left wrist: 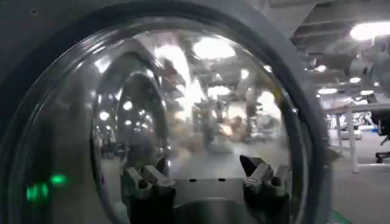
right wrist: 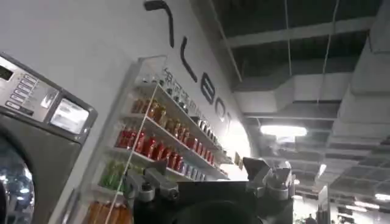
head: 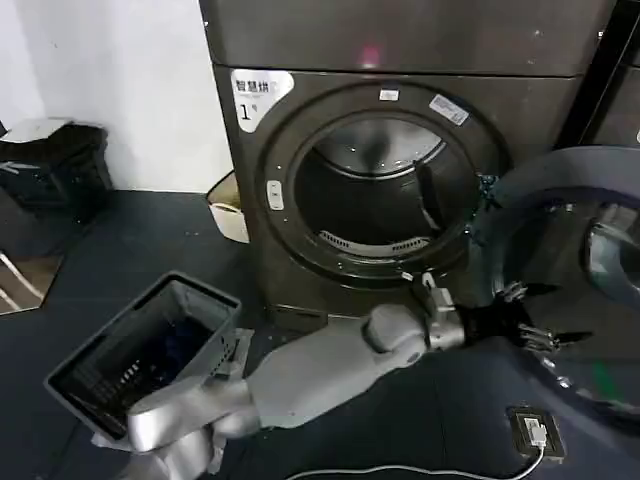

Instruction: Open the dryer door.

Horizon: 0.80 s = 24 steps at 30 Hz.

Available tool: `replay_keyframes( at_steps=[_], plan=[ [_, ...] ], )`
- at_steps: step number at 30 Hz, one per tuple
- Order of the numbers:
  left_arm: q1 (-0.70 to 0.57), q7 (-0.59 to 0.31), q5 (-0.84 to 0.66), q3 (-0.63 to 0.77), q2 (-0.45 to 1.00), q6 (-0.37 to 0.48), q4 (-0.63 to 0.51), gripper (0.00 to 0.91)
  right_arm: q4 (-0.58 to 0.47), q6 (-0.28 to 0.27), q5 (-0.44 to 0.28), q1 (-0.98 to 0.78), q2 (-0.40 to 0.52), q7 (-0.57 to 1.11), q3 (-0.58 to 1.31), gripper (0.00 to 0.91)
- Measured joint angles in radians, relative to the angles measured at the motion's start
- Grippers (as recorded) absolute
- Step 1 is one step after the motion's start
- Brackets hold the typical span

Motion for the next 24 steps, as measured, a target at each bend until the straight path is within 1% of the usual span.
replay_keyframes(
  at_steps=[5,8,10,17,24],
  plan=[
    [-0.001,-0.033,0.019,-0.025,-0.021,-0.011,0.05,0.907,-0.003,0.002,-0.002,-0.001,-0.005,0.0,0.004,0.907],
    [-0.009,-0.031,0.042,-0.04,-0.021,-0.039,0.084,0.907,-0.005,0.004,-0.006,0.002,-0.004,-0.001,-0.002,0.907],
    [-0.015,-0.033,0.037,-0.047,-0.021,-0.04,0.099,0.907,-0.005,0.005,-0.007,0.004,-0.003,-0.001,-0.003,0.907],
    [-0.016,-0.047,0.039,-0.058,-0.021,-0.041,0.119,0.907,-0.004,0.006,-0.008,0.006,-0.003,-0.003,-0.011,0.907],
    [-0.005,-0.044,0.039,-0.07,-0.021,-0.071,0.105,0.907,-0.007,0.009,-0.008,0.0,-0.009,-0.005,-0.003,0.907]
  ],
)
